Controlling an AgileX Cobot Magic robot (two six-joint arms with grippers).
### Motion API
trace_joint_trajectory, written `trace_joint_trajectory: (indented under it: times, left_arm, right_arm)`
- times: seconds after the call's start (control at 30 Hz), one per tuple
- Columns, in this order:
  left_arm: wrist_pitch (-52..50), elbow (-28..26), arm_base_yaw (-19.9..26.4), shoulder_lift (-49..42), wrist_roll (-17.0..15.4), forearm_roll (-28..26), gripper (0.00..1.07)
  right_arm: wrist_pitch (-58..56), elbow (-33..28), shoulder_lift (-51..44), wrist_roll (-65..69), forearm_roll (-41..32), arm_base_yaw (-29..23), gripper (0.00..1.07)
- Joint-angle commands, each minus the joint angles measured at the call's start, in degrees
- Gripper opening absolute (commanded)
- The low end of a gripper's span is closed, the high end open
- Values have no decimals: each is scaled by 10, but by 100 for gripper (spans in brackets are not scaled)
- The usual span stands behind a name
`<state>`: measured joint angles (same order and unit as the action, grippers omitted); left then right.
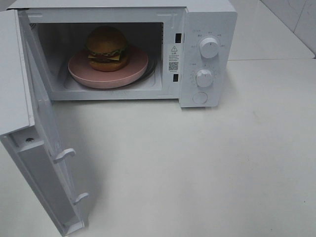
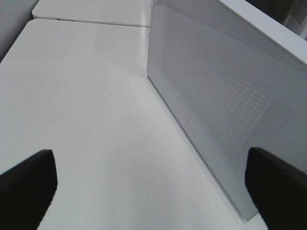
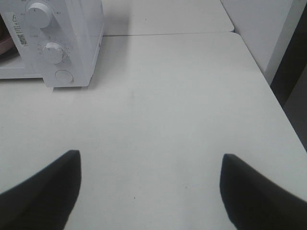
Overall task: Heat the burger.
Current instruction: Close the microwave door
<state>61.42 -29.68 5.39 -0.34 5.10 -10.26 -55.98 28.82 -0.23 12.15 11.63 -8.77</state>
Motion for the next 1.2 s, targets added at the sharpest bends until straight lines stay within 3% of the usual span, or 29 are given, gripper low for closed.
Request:
trace_joint_trajectory:
  times: [0.03,1.2]
  left_arm:
    - [1,1,1,-4,-3,-4,100]
    - [1,1,1,-4,-3,-4,100]
  right_arm:
    - [4,-2,-14,-2,-1,5,75]
    - [4,-2,-14,-1,-2,5,75]
